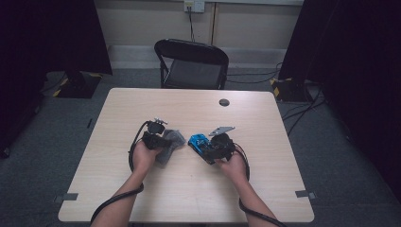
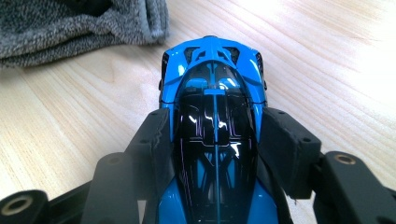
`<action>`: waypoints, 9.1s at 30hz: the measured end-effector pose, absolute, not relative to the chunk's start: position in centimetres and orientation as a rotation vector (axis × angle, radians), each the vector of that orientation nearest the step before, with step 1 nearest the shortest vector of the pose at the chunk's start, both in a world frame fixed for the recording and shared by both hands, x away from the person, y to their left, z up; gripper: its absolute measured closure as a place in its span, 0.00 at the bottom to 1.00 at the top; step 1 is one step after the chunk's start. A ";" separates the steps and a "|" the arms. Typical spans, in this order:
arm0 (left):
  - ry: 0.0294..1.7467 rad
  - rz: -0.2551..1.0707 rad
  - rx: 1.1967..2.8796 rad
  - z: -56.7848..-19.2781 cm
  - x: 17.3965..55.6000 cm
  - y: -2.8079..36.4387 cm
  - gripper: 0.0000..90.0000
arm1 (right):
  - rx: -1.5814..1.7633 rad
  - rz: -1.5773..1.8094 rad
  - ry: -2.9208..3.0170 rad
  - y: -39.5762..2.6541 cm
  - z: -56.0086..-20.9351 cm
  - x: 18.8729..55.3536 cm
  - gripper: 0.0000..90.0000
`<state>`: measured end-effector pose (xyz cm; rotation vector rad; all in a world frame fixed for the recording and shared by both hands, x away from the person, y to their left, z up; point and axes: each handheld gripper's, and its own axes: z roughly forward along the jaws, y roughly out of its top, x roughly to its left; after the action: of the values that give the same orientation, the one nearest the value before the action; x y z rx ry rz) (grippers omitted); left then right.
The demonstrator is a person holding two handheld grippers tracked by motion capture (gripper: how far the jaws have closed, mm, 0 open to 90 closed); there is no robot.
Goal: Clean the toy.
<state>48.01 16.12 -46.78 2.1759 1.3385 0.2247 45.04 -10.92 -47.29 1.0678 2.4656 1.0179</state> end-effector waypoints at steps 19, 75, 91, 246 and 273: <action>1.173 0.181 2.188 -44.2 44.4 16.4 0.83 | 1.067 1.014 2.465 -10.9 -47.3 45.0 0.49; 0.869 0.009 2.313 -47.4 39.6 5.9 0.82 | 1.078 1.018 2.459 -11.0 -47.3 44.9 0.49; 0.929 0.060 2.307 -47.3 40.4 7.4 0.82 | 1.077 1.015 2.462 -11.0 -47.3 44.9 0.49; 0.941 -0.034 2.256 -46.6 38.4 9.9 0.80 | 0.990 1.100 2.448 -12.8 -45.4 44.0 0.38; 0.837 0.113 2.258 -45.5 33.0 13.3 0.42 | 0.757 1.214 2.635 -11.3 -44.7 41.1 0.32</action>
<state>32.96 13.31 -45.45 2.2575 0.8373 0.1129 41.09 -11.32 -44.68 0.7573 2.6346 1.2140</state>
